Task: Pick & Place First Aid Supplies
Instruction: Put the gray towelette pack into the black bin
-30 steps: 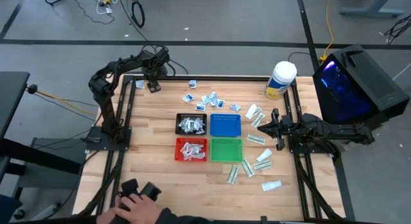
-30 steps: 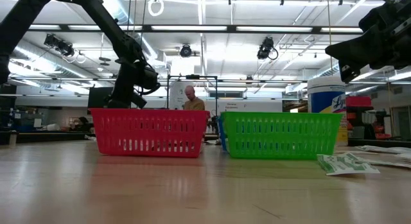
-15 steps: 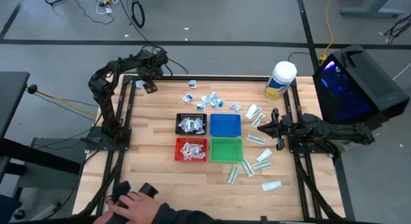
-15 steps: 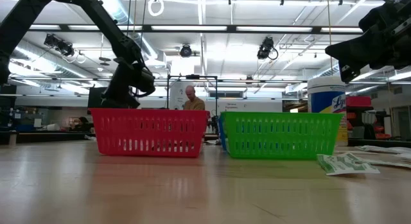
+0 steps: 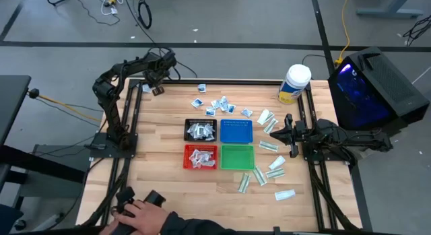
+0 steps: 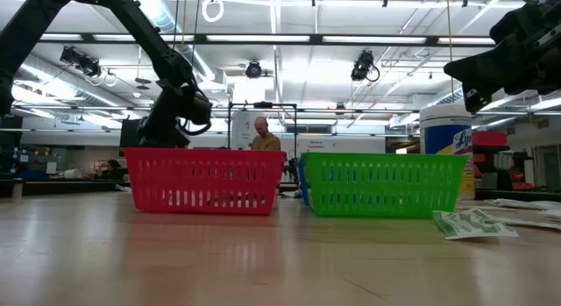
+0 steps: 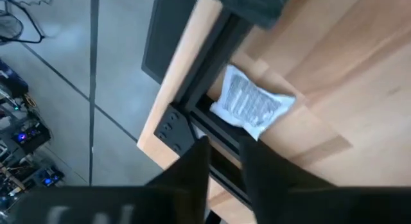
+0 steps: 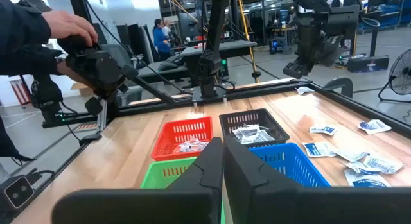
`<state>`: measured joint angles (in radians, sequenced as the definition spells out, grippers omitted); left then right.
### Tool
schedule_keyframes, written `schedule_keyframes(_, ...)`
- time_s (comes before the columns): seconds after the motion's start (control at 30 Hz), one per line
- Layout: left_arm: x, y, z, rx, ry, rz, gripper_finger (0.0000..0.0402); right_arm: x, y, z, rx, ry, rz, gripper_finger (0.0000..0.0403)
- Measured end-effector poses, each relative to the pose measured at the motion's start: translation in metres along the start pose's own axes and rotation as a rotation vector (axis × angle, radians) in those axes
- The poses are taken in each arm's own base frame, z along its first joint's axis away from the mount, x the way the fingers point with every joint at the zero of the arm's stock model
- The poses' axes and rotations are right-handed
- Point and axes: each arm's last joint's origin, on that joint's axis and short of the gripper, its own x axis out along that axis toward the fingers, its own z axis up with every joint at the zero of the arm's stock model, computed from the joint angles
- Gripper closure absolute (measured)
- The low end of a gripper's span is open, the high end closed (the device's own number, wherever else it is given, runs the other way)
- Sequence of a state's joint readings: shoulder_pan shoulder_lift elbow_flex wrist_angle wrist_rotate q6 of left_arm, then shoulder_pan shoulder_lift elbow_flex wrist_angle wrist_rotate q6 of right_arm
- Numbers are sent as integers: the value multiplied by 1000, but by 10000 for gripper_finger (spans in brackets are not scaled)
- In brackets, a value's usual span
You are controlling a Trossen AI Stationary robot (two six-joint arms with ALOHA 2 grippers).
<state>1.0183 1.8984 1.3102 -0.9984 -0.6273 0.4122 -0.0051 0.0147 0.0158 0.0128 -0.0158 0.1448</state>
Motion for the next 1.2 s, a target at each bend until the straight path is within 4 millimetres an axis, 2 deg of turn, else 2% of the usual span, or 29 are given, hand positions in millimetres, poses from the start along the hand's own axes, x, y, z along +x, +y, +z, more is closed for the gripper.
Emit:
schedule_keyframes(0.13,2,4,1,-23,-16,6,380,0,0,0,0,1,0,385)
schedule_keyframes(0.2,4,7,0,-34,-14,5,394,0,0,0,0,1,0,385)
schedule_keyframes(0.5,11,14,-3,-71,-5,0,397,0,0,0,0,0,0,385)
schedule_keyframes(1.2,55,-12,16,-3,107,-102,396,0,0,0,0,0,0,385)
